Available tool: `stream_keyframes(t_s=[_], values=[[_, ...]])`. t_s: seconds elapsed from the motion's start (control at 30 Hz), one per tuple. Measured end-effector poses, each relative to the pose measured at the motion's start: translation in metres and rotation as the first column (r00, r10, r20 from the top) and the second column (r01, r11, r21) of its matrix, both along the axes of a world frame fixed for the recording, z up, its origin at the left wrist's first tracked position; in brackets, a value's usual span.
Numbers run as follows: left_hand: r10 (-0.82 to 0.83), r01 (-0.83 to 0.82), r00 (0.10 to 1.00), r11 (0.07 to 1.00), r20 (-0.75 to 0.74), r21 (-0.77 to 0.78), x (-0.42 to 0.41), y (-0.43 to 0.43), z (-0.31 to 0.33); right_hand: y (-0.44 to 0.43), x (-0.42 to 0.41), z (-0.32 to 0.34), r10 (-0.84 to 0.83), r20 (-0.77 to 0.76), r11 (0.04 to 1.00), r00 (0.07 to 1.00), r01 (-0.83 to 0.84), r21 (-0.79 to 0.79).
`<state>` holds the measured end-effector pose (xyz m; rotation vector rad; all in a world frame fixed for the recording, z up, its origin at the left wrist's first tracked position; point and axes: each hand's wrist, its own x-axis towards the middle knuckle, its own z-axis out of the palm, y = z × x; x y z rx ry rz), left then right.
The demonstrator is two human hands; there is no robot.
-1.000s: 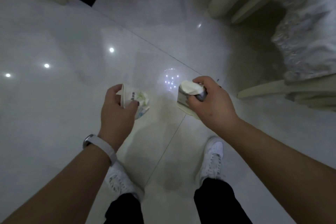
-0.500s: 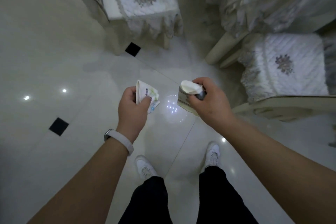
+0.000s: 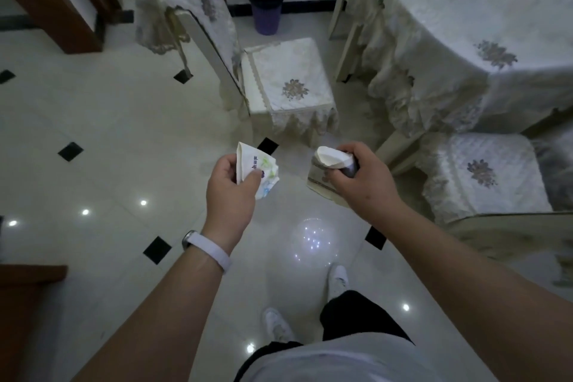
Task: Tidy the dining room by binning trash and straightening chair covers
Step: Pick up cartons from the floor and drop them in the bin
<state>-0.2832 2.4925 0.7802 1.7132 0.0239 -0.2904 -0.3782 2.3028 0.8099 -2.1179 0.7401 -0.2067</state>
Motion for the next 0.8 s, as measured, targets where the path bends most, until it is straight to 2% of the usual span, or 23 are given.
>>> stream_keyframes(t_s=[0.13,0.27,0.5,0.8], values=[[0.015,-0.015,1.000,1.000,0.014,-0.016,0.020,-0.005,0.016,-0.002,0.025,0.013,0.006,0.054,0.999,0.999,-0.009,0.042],[0.041,-0.041,0.999,0.999,0.000,-0.006,0.047,-0.017,0.021,-0.013,0.057,0.008,0.010,0.018,0.986,1.000,-0.013,0.164],[0.155,-0.153,0.988,0.985,-0.010,0.082,0.127,-0.039,0.031,-0.048,0.155,-0.002,0.061,0.053,0.947,0.997,-0.074,0.313],[0.243,-0.253,0.965,0.961,0.098,0.110,0.224,-0.072,0.072,-0.088,0.282,0.024,0.191,0.149,0.923,0.970,-0.229,0.309]])
